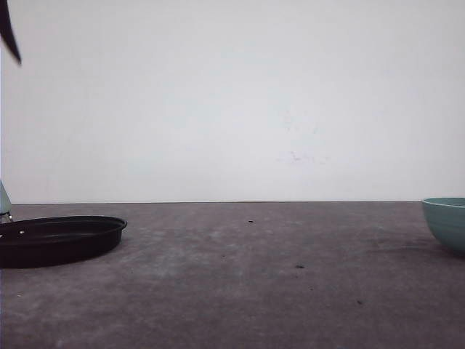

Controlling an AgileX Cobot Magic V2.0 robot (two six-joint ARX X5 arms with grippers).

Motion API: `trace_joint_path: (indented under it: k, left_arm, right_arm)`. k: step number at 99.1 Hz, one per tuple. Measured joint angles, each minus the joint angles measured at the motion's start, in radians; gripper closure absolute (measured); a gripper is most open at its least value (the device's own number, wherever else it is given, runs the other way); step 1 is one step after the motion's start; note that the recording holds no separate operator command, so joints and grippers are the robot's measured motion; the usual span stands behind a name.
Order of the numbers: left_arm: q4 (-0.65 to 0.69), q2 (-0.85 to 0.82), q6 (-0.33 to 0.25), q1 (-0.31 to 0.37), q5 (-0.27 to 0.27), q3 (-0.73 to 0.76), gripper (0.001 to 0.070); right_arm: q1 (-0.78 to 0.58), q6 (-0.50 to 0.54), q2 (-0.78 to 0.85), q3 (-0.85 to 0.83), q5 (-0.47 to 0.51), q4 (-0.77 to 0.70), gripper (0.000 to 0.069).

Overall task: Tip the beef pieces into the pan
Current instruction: 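Lower the left gripper onto the pan's green handle and grasp it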

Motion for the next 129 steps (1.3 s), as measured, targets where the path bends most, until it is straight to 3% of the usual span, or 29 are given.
trace_joint_path:
  k: [15, 57, 75, 97, 129]
  left_arm:
    - [0.005, 0.134, -0.025, 0.074, 0.072, 0.0, 0.0022]
    - [0.064, 0.41, 0.04, 0.083, 0.088, 0.0, 0.0038]
    - [0.127, 0.473, 0.042, 0.083, 0.088, 0.0, 0.0139]
    - [0.173, 0.524, 0.042, 0.083, 0.088, 0.0, 0.0172]
    - [0.193, 0.555, 0.04, 0.068, 0.091, 0.0, 0.0378]
  right_arm:
    - [0.0, 0.0, -0.002, 0.0, 0.0, -0.062, 0.0008]
    - [0.0, 0.0, -0.04, 0.0, 0.0, -0.13, 0.0008]
    - [0.0, 0.0, -0.069, 0.0, 0.024, -0.16, 0.0008]
    - [0.0, 0.005, -0.103, 0.0, 0.05, -0.181, 0.0008]
    - [0.0, 0.02, -0.117, 0.0, 0.054, -0.205, 0.0008]
